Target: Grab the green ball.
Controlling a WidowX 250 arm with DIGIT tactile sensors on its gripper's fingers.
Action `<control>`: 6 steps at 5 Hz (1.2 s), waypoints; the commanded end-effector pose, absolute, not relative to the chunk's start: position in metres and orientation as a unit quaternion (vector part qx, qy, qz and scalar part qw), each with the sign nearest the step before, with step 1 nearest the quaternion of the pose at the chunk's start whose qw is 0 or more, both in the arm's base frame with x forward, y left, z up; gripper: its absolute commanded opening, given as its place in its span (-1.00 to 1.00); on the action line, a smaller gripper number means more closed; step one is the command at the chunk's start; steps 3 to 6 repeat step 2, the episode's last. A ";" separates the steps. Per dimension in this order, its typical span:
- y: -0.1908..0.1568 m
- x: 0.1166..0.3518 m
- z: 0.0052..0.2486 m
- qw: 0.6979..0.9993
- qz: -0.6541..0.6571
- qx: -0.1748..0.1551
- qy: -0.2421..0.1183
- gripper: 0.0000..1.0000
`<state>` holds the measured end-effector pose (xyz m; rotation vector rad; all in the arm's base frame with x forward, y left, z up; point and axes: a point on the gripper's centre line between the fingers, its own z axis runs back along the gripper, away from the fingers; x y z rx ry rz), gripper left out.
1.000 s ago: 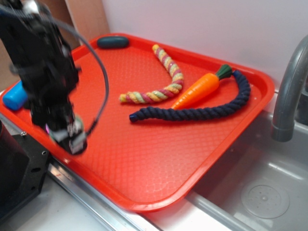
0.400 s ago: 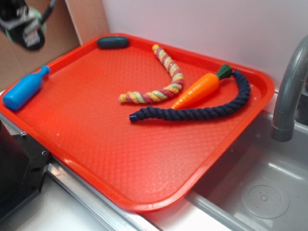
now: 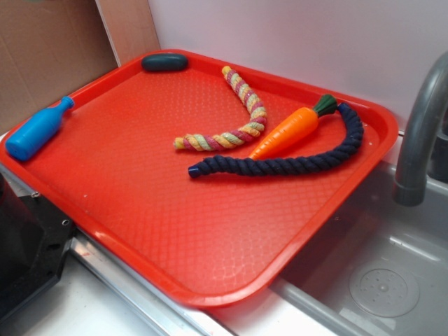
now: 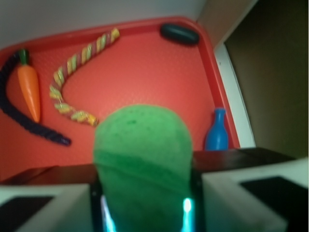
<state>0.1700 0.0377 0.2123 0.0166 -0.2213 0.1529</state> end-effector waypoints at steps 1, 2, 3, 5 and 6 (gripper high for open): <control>0.018 0.177 0.227 0.989 0.056 0.026 -0.131 -1.00; 0.006 0.170 0.224 0.991 0.035 0.041 -0.119 -1.00; 0.006 0.170 0.224 0.991 0.035 0.041 -0.119 -1.00; 0.006 0.170 0.224 0.991 0.035 0.041 -0.119 -1.00; 0.006 0.170 0.224 0.991 0.035 0.041 -0.119 -1.00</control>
